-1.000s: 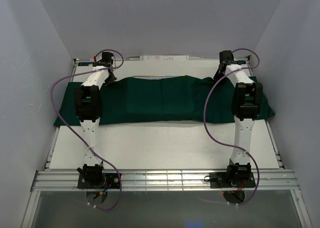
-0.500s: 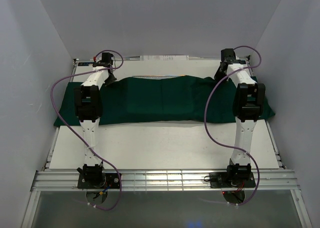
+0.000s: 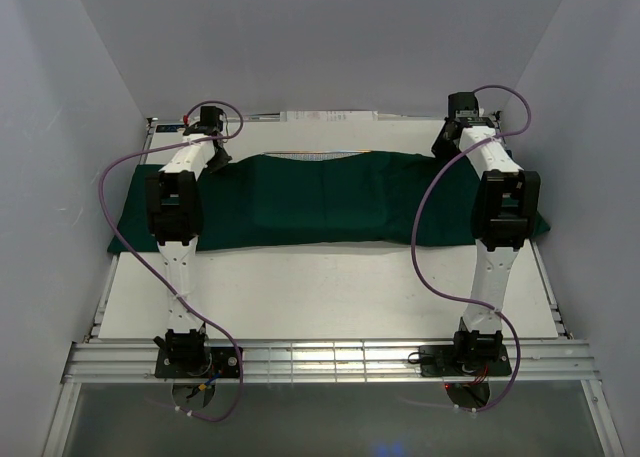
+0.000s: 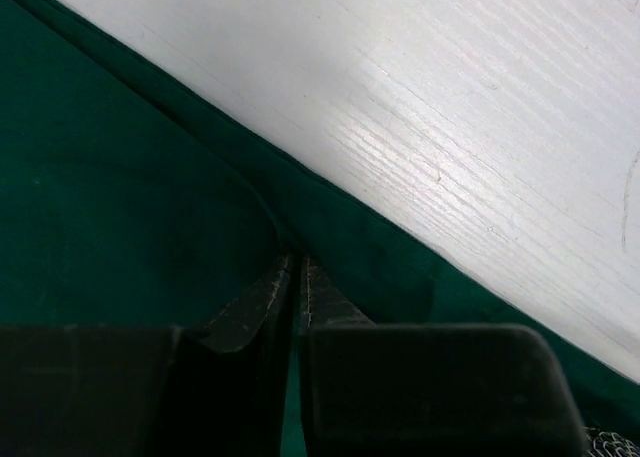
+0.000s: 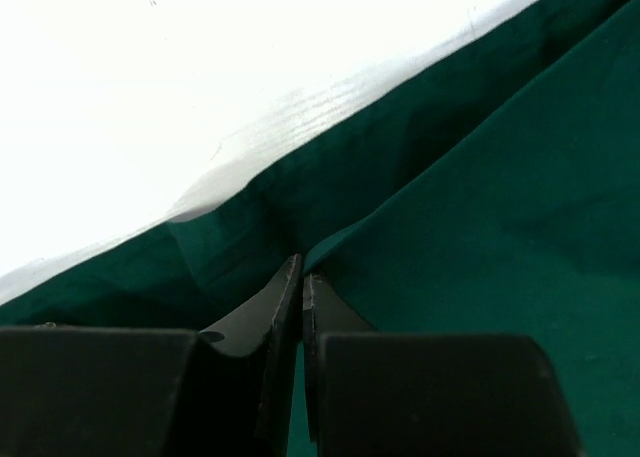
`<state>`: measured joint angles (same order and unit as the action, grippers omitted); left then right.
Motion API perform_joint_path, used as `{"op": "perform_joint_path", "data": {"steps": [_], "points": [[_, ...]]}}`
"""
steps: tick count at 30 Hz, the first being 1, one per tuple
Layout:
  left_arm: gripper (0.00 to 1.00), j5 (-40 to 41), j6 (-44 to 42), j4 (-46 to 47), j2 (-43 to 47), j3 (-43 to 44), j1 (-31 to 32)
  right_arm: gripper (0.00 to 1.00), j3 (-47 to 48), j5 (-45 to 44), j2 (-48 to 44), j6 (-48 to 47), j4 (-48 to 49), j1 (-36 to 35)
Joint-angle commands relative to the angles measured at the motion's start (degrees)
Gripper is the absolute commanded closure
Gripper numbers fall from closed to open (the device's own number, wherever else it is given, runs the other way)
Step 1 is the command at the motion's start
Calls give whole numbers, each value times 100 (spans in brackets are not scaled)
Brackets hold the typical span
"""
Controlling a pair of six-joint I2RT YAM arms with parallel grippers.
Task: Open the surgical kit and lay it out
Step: Open the surgical kit at the center of the board.
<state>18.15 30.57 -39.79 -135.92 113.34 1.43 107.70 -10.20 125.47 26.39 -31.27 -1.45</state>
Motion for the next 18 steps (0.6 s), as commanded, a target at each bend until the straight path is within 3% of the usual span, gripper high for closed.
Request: {"op": "perform_joint_path", "data": {"steps": [1, 12, 18], "points": [[80, -92, 46, 121, 514, -14, -46, 92, -82, 88, -119, -73, 217, 22], [55, -163, 46, 208, 391, 22, -55, 92, -144, 114, -128, -99, 270, 31], [52, -172, 28, 226, 320, 74, -55, 92, -179, 132, -137, -99, 297, 31]]}}
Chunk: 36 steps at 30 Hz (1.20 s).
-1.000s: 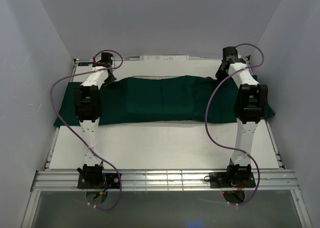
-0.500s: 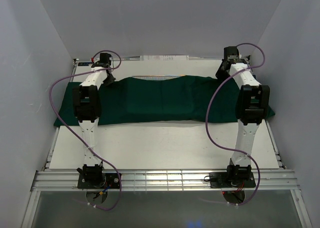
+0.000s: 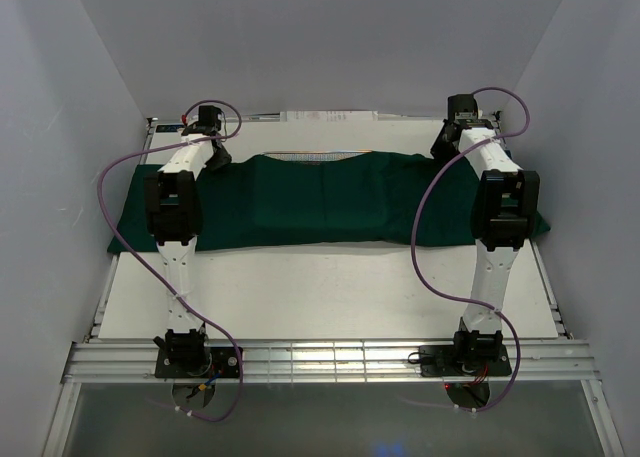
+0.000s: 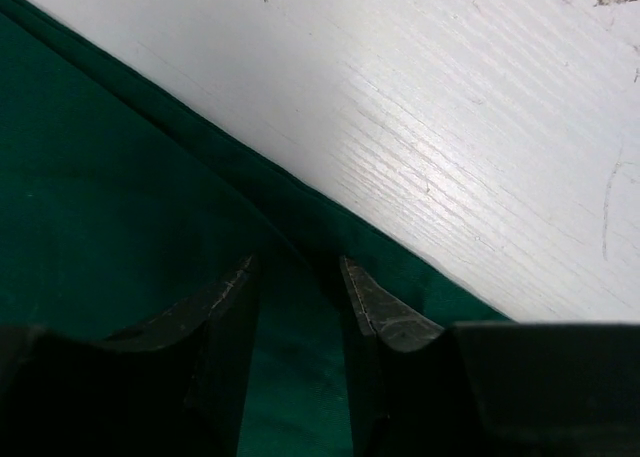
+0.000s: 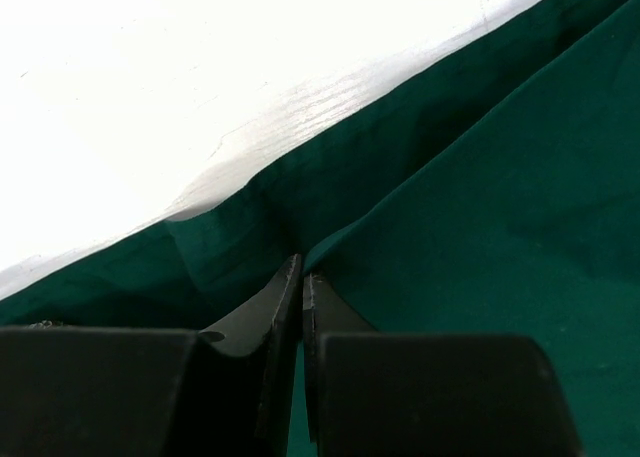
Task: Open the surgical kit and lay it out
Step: Open the surgical kit at the center of the board.
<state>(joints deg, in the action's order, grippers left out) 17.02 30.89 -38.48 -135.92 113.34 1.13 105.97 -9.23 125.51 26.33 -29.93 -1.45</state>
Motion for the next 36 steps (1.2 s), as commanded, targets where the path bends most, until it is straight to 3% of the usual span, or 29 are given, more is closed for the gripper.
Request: {"op": "perform_joint_path", "data": {"steps": [1, 7, 11, 16, 20, 36], "points": [[52, -58, -5, 95, 303, 83, -25, 92, -7, 44, -150, -93, 163, 31], [51, -111, -48, 86, 259, 66, -25, 92, -15, 36, -159, -101, 163, 31], [40, -111, -110, 78, 224, 39, -25, 92, -59, 45, -176, -101, 181, 22], [40, -49, -198, 16, 215, 65, -25, 92, -94, 36, -185, -101, 190, 31], [48, 65, -268, -133, 171, 144, -25, 92, -121, 45, -194, -101, 198, 31], [99, 179, -435, -309, 136, 338, -25, 92, -200, 45, -299, -137, 242, 22]]}}
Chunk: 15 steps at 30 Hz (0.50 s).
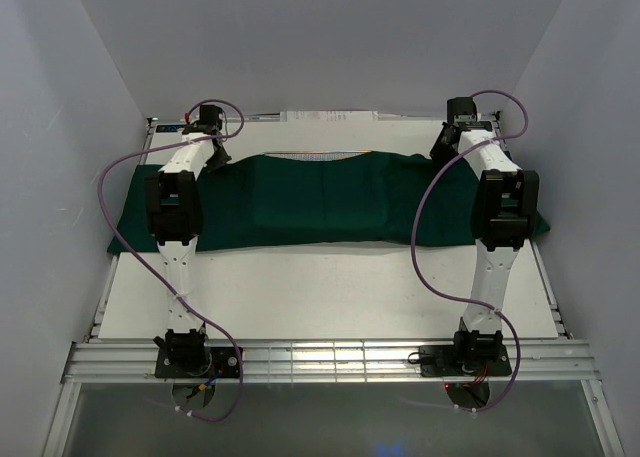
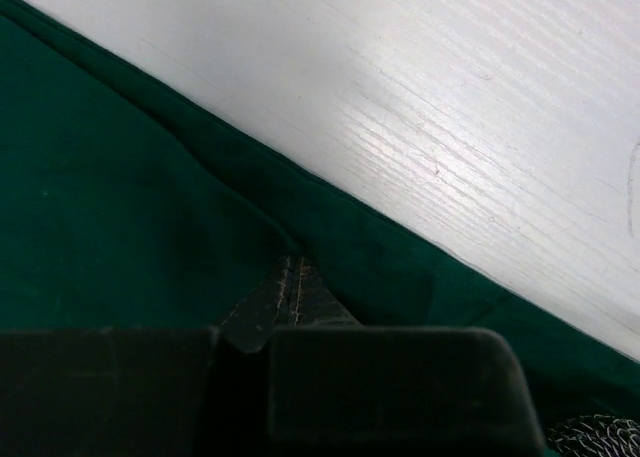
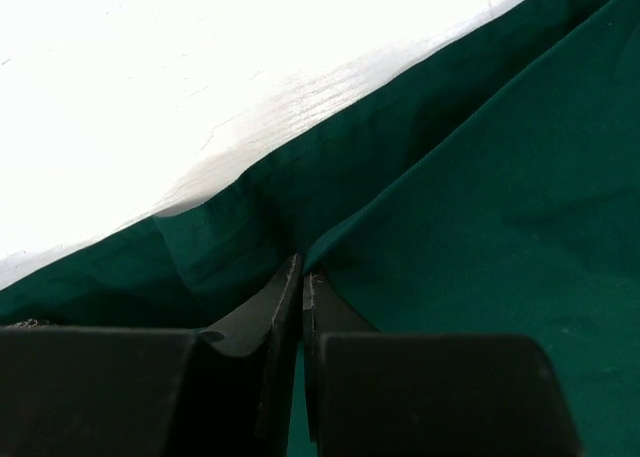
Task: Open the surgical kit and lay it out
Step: Open the surgical kit at the center of the board.
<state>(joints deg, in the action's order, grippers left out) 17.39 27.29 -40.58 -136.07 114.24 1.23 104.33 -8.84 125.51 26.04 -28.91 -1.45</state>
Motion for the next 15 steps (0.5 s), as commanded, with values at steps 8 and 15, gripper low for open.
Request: {"op": "perform_joint_path", "data": {"steps": [8, 15], "points": [[100, 265, -127, -152, 370, 371, -36, 92, 8, -47, -440, -187, 131, 31], [100, 318, -110, -178, 652, 117, -36, 92, -246, -109, -791, -161, 113, 75]]}}
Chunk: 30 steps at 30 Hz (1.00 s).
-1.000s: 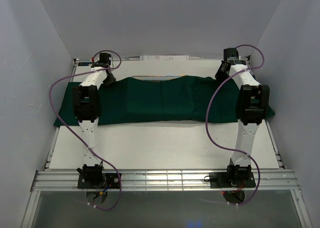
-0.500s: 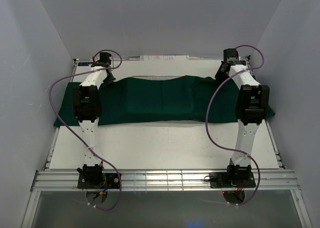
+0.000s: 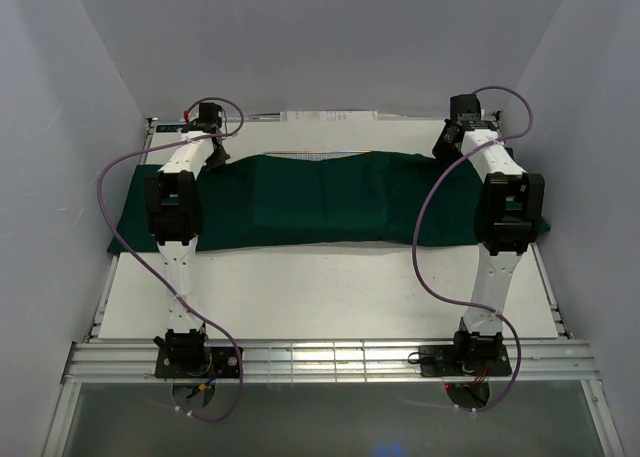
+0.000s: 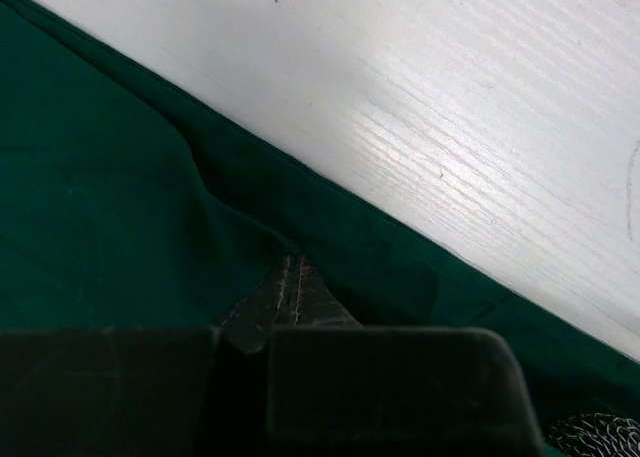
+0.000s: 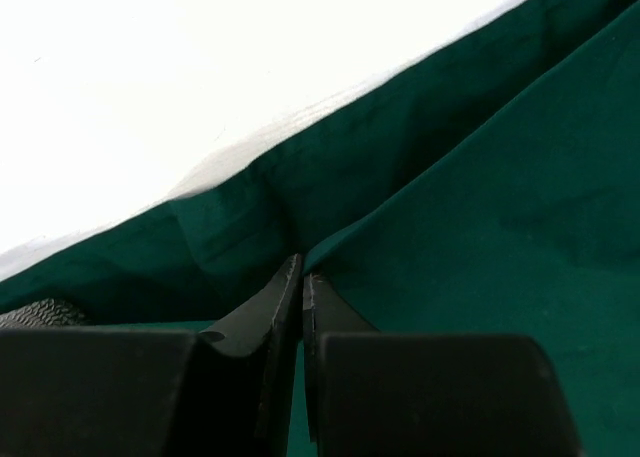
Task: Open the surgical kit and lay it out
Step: Open the surgical kit at the center of the board.
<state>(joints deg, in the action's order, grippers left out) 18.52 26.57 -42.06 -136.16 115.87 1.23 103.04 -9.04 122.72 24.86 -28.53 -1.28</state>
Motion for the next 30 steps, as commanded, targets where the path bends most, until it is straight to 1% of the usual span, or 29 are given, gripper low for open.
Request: {"op": "perform_joint_path", "data": {"steps": [1, 7, 8, 9, 15, 19, 23, 26, 30], "points": [[100, 196, -38, -39, 730, -65, -36, 92, -161, -98, -547, -43, 85, 66], [100, 274, -29, -56, 1012, -118, -36, 92, -452, 60, -916, 45, 85, 58], [100, 266, -20, -56, 1108, -135, -36, 92, -487, 86, -968, 71, 85, 232], [100, 248, -11, -56, 1152, -161, -36, 92, -531, 130, -1056, 89, 85, 233], [100, 222, 50, -56, 1495, -469, -36, 92, -873, 376, -1442, 194, 85, 286], [100, 257, 103, -56, 1820, -785, -36, 92, -1119, 543, -1715, 247, 85, 304], [100, 362, 155, -100, 2216, -1215, -36, 92, -1566, 701, -2075, 309, 76, 356], [100, 433, 173, -118, 2576, -1453, -36, 92, -1875, 824, -2471, 344, 15, 409], [100, 442, 200, -127, 3042, -2032, -36, 92, -2524, 842, -3137, 309, -161, 427]]}}
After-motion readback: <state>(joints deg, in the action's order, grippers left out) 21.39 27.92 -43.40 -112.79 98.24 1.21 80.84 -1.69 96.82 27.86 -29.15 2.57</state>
